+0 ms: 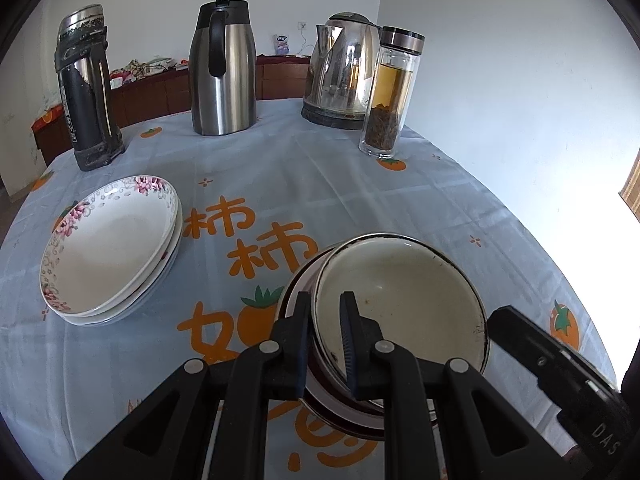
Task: Organize plates and bowls
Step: 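Lower the white enamel bowl into the pink bowl and open the left gripper, then move the left gripper back toward the rim of the nested bowls, then grasp the rim of the nested bowl stack with the left gripper, then lift and carry the nested bowls with the left gripper over the floral plates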
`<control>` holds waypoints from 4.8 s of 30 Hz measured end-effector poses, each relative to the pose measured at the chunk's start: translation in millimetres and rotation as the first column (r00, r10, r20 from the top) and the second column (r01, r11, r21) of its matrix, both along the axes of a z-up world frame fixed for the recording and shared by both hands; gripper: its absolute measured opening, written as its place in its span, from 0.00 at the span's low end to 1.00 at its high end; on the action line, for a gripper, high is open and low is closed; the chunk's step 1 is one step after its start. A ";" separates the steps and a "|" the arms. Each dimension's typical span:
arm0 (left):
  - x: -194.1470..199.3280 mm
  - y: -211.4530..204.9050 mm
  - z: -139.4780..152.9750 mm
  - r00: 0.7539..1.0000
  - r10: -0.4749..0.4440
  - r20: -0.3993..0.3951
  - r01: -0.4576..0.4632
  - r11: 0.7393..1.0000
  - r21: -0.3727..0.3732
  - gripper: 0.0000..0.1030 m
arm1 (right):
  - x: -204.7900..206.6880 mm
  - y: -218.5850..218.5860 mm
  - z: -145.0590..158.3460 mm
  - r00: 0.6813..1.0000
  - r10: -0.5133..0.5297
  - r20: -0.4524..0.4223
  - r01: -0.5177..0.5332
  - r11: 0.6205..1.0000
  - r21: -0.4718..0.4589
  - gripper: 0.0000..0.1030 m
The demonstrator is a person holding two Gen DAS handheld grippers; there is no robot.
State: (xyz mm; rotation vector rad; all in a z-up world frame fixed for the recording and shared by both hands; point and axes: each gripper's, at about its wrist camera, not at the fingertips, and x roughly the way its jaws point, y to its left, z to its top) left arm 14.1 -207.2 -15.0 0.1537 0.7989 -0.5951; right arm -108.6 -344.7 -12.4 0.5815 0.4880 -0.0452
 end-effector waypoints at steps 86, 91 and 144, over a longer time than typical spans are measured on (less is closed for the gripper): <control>1.9 68.8 -0.8 0.980 0.177 0.087 -0.151 0.958 -0.246 0.81 | -22.0 6.0 4.5 0.957 -0.269 0.110 0.289 0.919 -0.269 0.93; -1.8 60.9 -0.4 0.984 0.151 0.100 -0.124 0.964 -0.237 0.81 | -14.2 11.5 1.1 0.977 -0.200 0.080 0.214 0.941 -0.263 0.89; 4.0 23.2 -26.1 0.997 0.074 0.013 -0.071 0.983 -0.169 0.25 | 28.7 22.5 -20.5 0.995 -0.055 -0.085 0.043 0.989 -0.139 0.41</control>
